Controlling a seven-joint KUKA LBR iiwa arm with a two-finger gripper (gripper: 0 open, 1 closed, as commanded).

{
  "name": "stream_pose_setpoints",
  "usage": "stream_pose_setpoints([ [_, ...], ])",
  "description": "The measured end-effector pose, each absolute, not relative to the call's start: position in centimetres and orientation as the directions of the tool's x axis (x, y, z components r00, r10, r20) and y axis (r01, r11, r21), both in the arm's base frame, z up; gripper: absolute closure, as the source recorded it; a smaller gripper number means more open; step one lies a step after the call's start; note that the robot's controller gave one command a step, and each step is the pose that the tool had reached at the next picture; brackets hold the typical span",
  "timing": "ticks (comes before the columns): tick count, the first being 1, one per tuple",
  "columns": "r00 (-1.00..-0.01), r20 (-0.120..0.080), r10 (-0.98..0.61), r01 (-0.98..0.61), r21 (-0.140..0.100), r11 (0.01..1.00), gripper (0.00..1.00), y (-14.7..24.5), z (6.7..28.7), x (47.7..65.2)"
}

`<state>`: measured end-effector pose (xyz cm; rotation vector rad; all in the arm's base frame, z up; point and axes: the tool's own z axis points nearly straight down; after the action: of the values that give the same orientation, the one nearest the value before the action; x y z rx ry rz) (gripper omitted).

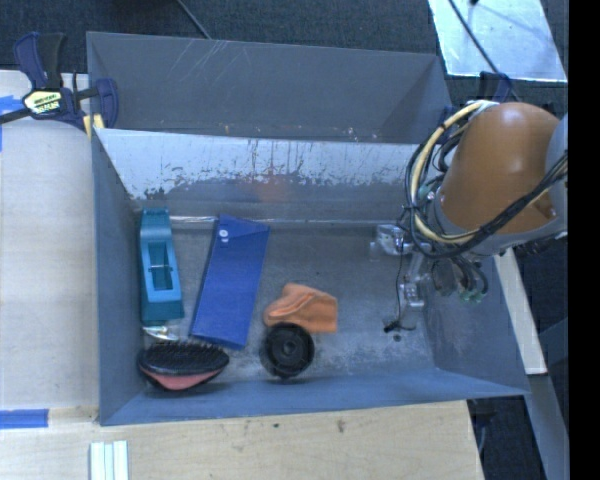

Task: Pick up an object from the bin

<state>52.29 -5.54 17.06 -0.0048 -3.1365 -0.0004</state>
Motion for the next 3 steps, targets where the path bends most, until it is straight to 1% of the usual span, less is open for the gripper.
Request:
stream_pose_setpoints([
  [1, -1.000, -0.003, 0.001, 0.001, -0.001, 1.000, 0.00, -5.5, 17.5, 52.4],
  [2, -1.000, -0.008, 0.009, 0.009, -0.002, 1.000, 0.00, -0.9, 15.1, 55.5],
  [3, -0.996, -0.001, -0.095, -0.095, 0.000, 0.996, 0.00, 4.7, 14.8, 52.7],
])
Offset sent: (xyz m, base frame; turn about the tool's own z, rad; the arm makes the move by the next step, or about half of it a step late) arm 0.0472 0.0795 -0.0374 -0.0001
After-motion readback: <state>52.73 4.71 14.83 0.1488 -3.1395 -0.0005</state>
